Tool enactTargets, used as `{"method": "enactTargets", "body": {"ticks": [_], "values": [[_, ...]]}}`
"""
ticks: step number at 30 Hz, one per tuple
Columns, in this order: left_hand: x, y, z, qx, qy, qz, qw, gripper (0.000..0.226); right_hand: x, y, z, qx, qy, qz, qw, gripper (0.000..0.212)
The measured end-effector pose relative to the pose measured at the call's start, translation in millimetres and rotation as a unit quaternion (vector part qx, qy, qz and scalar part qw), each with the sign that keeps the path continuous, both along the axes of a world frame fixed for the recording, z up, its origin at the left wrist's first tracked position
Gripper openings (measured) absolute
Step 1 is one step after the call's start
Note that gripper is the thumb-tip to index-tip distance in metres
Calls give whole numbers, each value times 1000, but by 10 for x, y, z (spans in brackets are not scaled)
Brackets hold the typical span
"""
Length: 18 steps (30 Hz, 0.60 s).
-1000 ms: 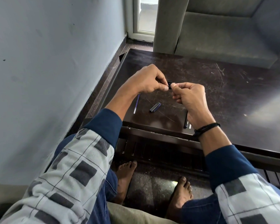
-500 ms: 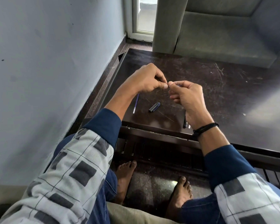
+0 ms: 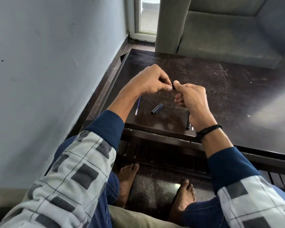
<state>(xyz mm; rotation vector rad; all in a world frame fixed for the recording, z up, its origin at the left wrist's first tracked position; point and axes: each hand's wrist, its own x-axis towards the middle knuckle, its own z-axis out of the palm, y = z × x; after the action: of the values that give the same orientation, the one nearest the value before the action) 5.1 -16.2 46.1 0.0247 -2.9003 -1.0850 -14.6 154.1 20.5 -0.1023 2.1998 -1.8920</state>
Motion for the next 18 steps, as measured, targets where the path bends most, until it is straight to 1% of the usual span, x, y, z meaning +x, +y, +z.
{"method": "enactTargets", "body": {"ticks": [4, 6, 11, 15, 18], "values": [[4, -16, -2, -1, -4, 7, 1000, 9, -1, 2, 7, -5, 16, 11, 1000, 14], [0, -9, -7, -6, -5, 5, 1000, 8, -6, 4, 11, 5, 25, 8, 1000, 13], [-14, 13, -32, -12, -8, 2, 1000, 7, -1, 8, 15, 29, 28, -3, 999, 21], [-15, 19, -28, -11, -4, 0, 1000, 11, 13, 2, 12, 34, 31, -13, 999, 37], [-17, 25, -10, -2, -2, -6, 1000, 11, 29, -6, 11, 20, 19, -25, 999, 46]]}}
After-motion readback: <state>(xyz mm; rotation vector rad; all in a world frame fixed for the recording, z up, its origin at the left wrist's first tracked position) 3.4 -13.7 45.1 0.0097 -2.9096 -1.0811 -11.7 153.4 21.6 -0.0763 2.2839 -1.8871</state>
